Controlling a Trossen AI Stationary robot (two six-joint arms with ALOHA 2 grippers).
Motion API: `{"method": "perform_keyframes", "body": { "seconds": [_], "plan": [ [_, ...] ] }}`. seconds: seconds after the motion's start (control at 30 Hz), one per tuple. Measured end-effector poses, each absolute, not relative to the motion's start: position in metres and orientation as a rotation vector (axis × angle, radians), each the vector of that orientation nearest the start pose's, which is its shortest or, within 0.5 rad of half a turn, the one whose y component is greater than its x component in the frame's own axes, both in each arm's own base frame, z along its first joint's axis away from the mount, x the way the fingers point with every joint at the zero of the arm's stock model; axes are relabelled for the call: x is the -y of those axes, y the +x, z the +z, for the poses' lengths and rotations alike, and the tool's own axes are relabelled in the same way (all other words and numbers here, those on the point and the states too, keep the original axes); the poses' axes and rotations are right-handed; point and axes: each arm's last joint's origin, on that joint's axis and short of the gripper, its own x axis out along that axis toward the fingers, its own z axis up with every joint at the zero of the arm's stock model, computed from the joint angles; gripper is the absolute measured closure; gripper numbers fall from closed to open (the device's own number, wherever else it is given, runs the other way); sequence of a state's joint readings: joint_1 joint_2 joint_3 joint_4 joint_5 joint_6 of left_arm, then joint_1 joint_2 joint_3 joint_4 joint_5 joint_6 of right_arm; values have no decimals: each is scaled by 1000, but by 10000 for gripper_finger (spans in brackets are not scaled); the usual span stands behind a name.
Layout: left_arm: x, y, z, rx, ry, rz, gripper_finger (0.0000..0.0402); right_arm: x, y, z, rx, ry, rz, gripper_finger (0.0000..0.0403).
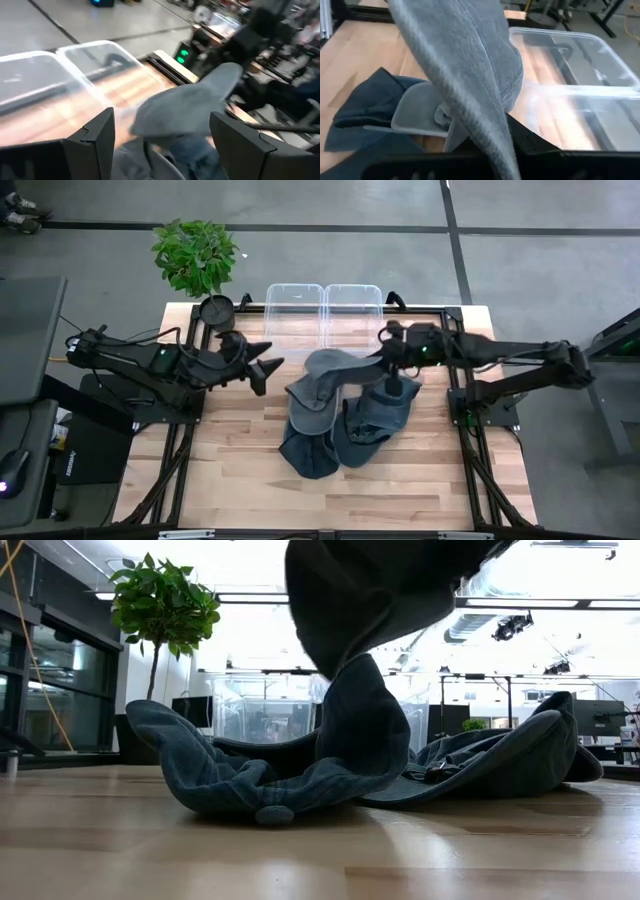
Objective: Pick & Place hat
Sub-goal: Put the left gray cap into the right transparent bin
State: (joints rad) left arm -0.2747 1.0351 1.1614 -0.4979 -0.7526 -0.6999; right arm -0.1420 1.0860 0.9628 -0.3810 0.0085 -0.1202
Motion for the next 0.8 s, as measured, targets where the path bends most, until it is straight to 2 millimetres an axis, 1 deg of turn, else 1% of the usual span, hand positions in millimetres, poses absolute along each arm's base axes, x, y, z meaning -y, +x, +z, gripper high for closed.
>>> {"method": "perform_keyframes", "body": {
  "seconds": [0.27,0.37,0.43,0.5,0.57,0.8],
  "plan": [
    [32,198,386,-131,-439,692,147,63,209,388,-581,-105,-223,399],
    [31,197,385,-124,-420,736,147,79,204,408,-610,-98,-285,399],
    [25,197,384,-130,-414,763,147,91,203,418,-639,-104,-324,399],
    [17,198,382,-151,-418,778,147,105,205,423,-675,-107,-358,399],
    [6,200,382,-181,-412,776,147,119,210,423,-710,-104,-359,399],
    [-44,202,383,-269,-362,704,147,170,231,413,-881,-52,-349,399]
  ]
}}
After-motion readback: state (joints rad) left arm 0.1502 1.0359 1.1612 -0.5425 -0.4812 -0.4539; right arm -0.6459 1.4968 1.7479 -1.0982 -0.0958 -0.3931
